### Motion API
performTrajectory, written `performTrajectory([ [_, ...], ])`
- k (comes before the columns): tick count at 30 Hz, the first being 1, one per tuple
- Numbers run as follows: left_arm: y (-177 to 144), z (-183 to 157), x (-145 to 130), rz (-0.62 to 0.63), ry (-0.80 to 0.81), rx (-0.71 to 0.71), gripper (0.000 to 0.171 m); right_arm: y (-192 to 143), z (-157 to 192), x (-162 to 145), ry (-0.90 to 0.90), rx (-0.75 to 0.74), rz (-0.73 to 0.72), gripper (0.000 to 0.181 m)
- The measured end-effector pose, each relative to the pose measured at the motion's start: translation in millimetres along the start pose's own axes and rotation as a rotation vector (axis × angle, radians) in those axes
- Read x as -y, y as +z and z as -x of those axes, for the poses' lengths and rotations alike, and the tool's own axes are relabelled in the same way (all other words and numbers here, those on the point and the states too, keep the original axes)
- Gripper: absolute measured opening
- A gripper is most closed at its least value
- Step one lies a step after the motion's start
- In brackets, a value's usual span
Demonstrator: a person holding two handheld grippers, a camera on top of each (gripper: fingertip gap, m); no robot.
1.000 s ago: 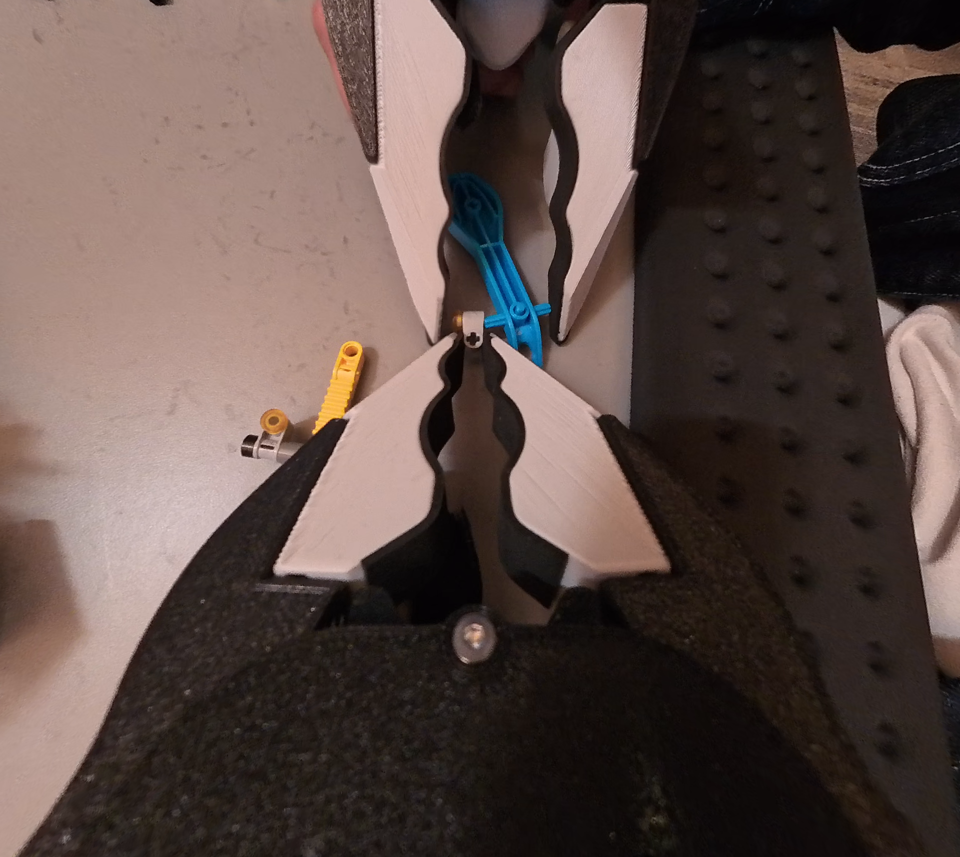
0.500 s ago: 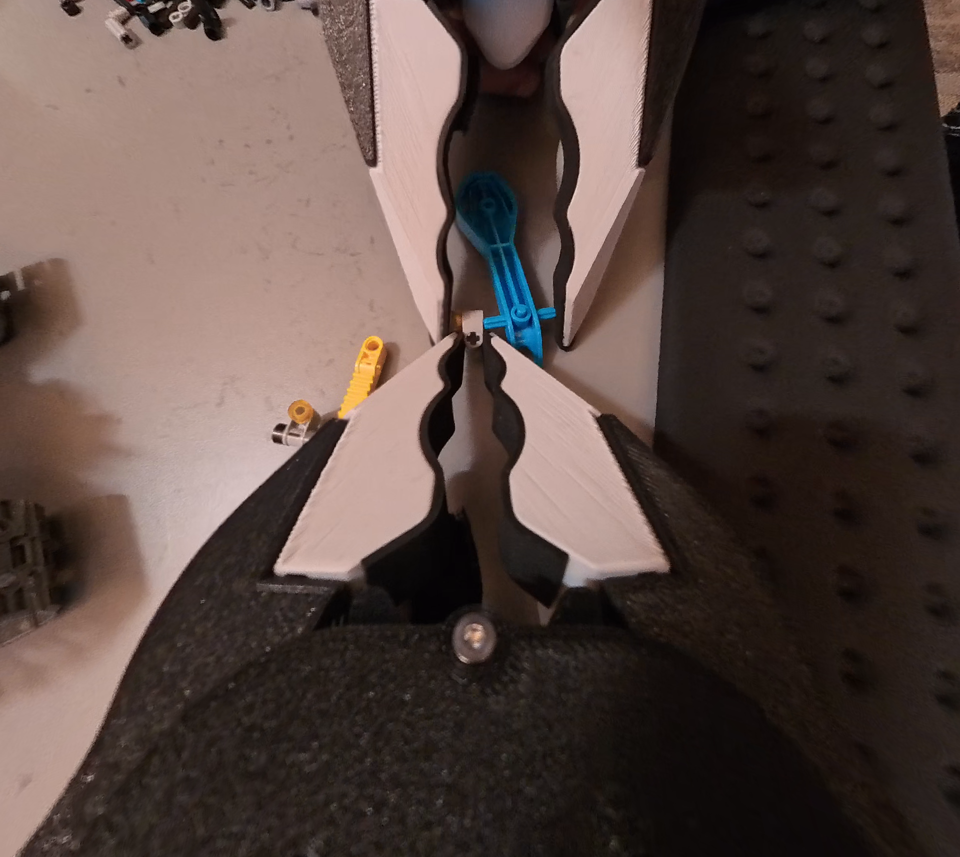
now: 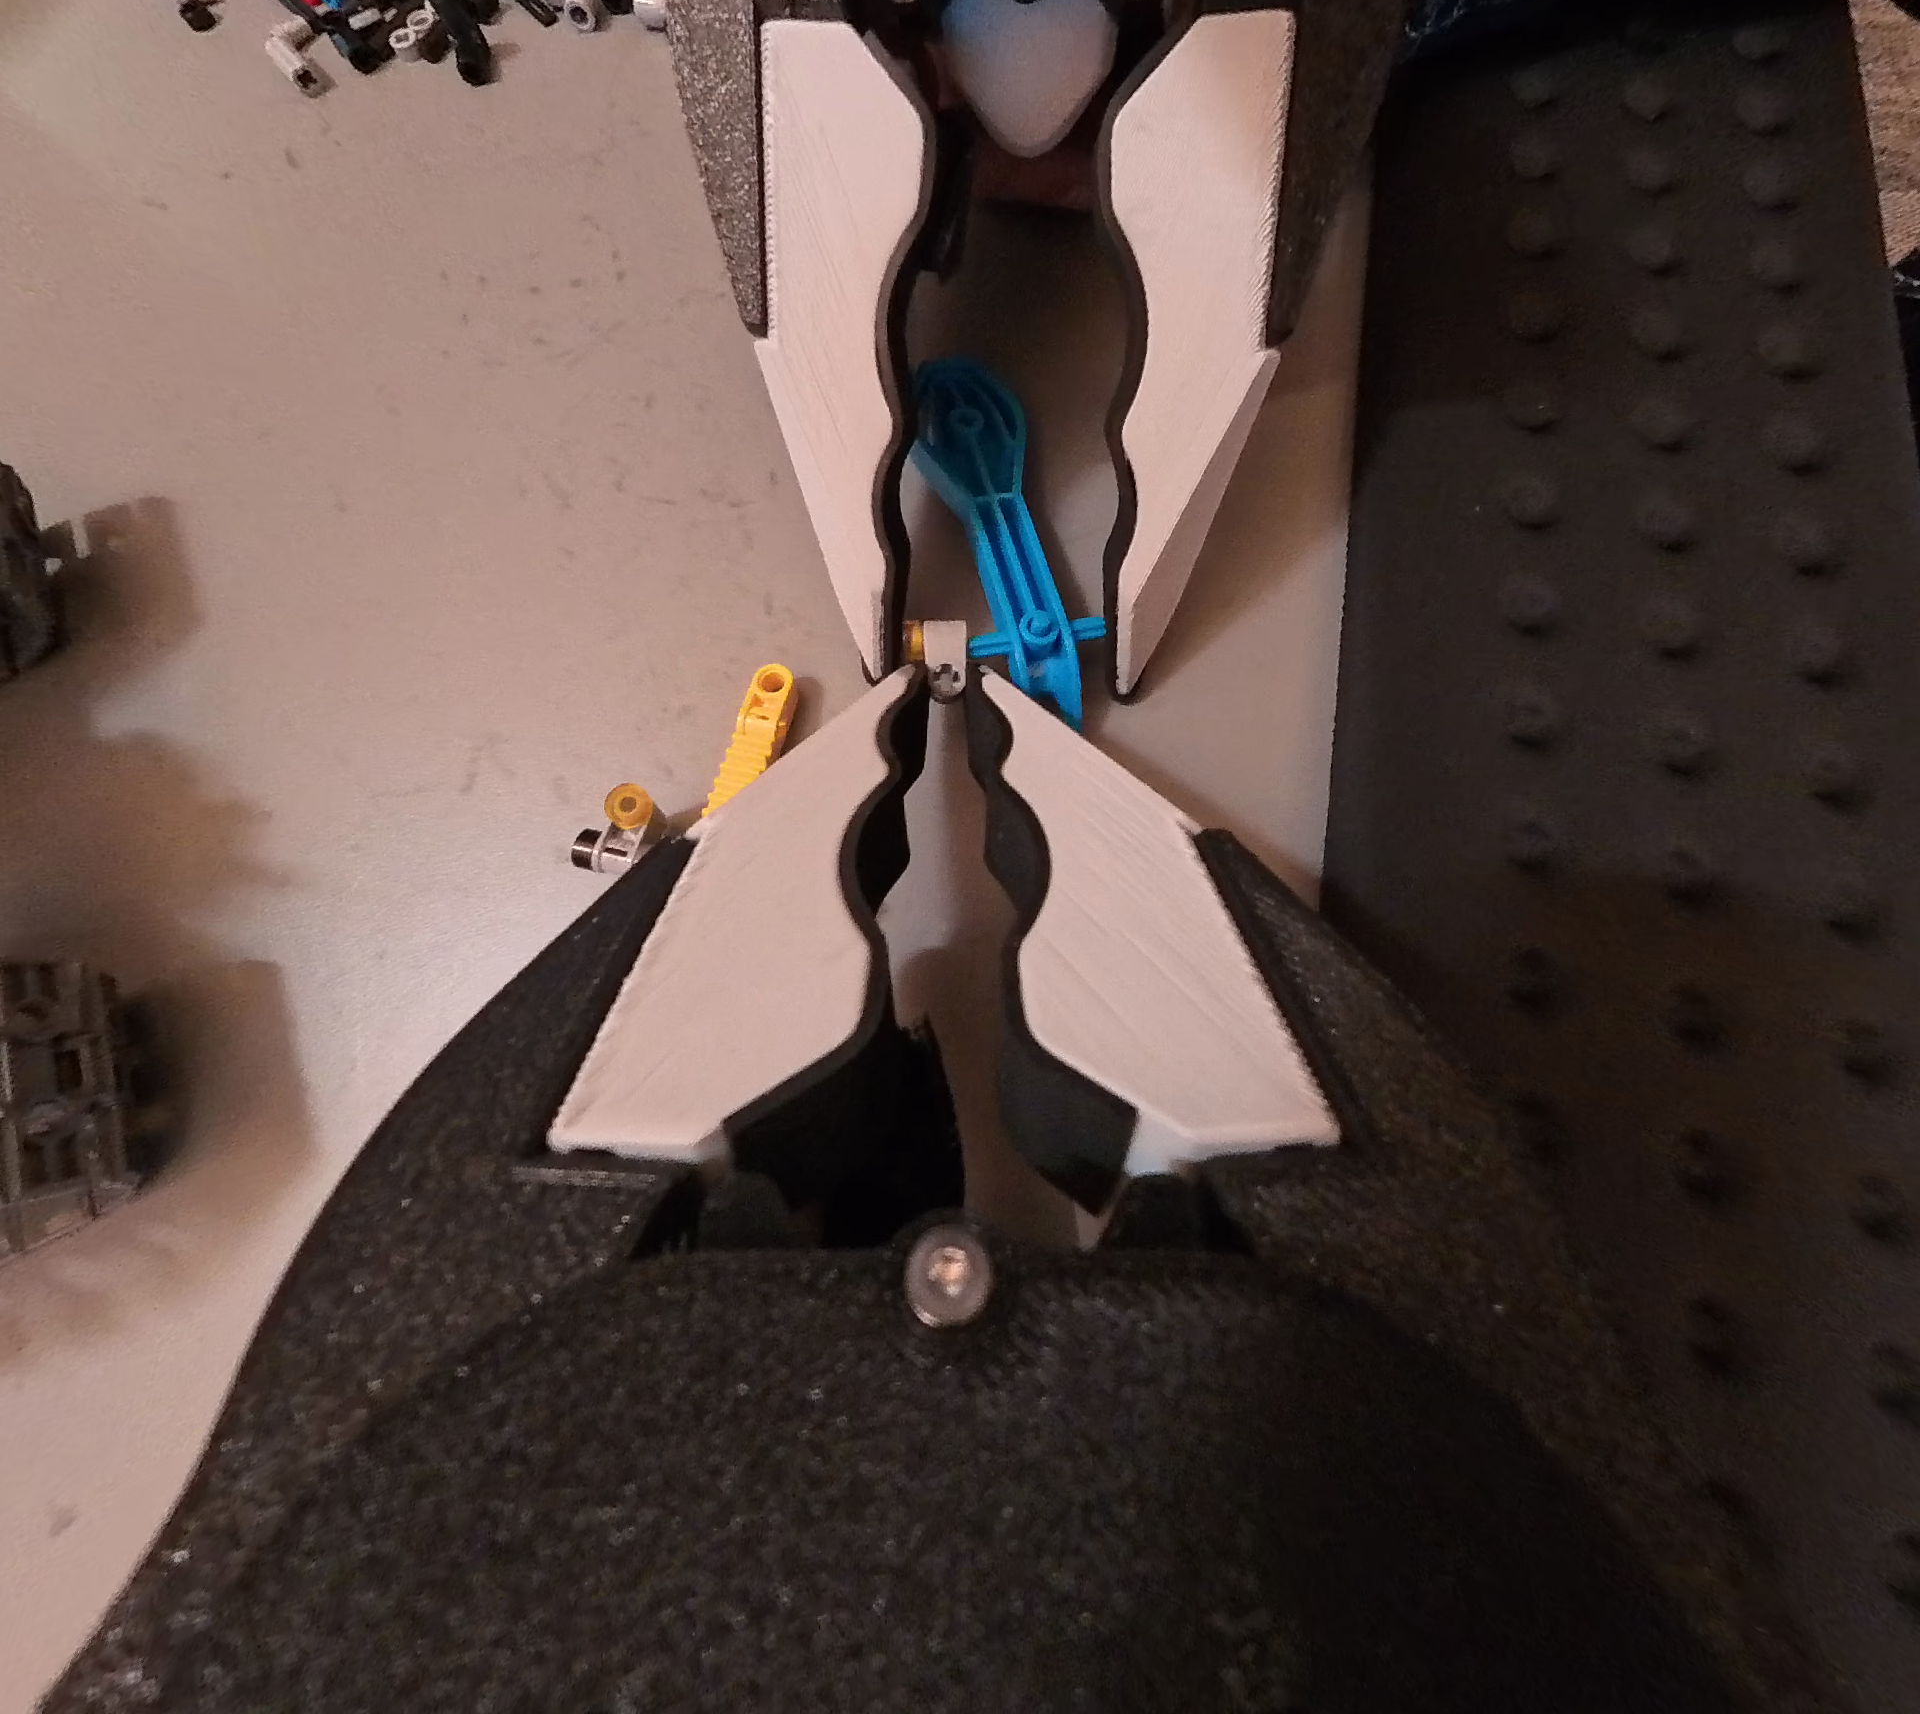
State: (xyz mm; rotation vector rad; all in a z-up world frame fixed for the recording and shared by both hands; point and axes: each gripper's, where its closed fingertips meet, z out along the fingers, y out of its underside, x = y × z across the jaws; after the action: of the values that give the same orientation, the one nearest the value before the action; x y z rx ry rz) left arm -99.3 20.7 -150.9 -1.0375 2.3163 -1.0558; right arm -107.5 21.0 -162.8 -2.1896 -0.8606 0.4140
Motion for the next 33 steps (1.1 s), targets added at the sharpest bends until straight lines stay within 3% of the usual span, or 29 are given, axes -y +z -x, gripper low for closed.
performTrajectory([
  [7,1.4,0.5,-3.8,0.026,0.070,0.046,0.005,-0.8,0.5,1.8,0.079,0.039,-0.016,0.042],
  [17,-0.6,0.3,-0.2,-0.008,0.016,0.005,0.005,0.2,-0.9,-0.3,0.011,-0.014,-0.002,0.040],
  [33,2.0,-1.1,1.0,-0.004,0.161,0.042,0.005,-0.8,-0.2,-1.2,-0.008,-0.023,0.012,0.038],
])
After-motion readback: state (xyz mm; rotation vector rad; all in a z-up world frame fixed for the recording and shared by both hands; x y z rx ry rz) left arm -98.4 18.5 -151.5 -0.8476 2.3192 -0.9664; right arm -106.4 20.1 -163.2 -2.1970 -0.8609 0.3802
